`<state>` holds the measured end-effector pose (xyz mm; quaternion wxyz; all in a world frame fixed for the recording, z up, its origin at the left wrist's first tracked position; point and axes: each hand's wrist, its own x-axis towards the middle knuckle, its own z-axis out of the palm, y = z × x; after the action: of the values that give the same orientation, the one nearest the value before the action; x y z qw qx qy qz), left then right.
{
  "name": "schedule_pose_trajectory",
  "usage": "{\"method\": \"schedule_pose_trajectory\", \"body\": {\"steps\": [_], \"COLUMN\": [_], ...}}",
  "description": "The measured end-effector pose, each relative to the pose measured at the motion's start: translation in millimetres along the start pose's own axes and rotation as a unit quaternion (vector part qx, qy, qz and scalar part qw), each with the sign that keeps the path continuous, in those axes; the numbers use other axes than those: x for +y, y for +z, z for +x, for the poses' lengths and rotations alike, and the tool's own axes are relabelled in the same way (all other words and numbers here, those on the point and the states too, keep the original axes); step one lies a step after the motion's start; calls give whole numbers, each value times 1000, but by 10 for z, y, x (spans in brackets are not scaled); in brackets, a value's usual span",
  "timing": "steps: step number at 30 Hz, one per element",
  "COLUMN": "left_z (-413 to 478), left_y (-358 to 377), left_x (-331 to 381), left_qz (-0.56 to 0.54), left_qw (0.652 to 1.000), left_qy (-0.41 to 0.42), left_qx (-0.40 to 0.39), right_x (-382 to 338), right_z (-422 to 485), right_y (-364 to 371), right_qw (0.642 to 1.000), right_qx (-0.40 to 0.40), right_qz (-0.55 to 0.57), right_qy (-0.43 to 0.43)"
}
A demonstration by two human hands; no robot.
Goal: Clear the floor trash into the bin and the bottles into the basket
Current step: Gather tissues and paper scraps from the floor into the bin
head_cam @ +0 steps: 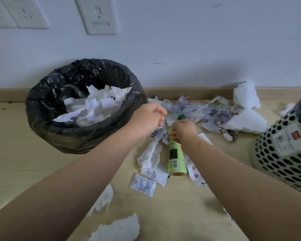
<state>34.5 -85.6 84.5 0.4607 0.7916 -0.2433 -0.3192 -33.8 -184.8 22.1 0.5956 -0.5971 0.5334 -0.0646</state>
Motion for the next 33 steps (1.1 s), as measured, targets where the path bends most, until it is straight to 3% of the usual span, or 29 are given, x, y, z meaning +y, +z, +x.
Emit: {"method": "schedule_pose_trajectory", "body": {"steps": [8, 13, 17, 19, 22, 26, 29, 33], "left_z": [500, 743, 894, 928, 954, 853, 716, 441], "left_y": [285, 367, 471, 464, 452, 547, 533, 556], "left_x": [-823, -1028, -1025, -1066, -1175, -1281, -1313, -1440], "left_qz": [235, 314, 331, 418, 517, 550, 524, 575], "left_qw": [971, 946, 934, 896, 840, 822, 832, 795], "left_qy": [-8, 62, 119, 89, 113, 131, 175, 177], "left_qx": [43, -57, -56, -118, -123, -74, -56, -76], "right_x": [262, 375, 506, 598, 693, 770, 857, 982], "right_z": [99, 311, 419, 413, 425, 441, 407, 265], "right_y": [143, 176, 125, 100, 83, 15, -59, -148], "right_qw": [987, 952, 909, 877, 845, 848, 873, 865], "right_qx": [-99, -91, -107, -113, -96, -74, -73, -119], "right_qz": [-126, -270, -380, -445, -497, -494, -456, -466], "right_qy": [-28, -115, -135, -142, -174, -177, -157, -143]}}
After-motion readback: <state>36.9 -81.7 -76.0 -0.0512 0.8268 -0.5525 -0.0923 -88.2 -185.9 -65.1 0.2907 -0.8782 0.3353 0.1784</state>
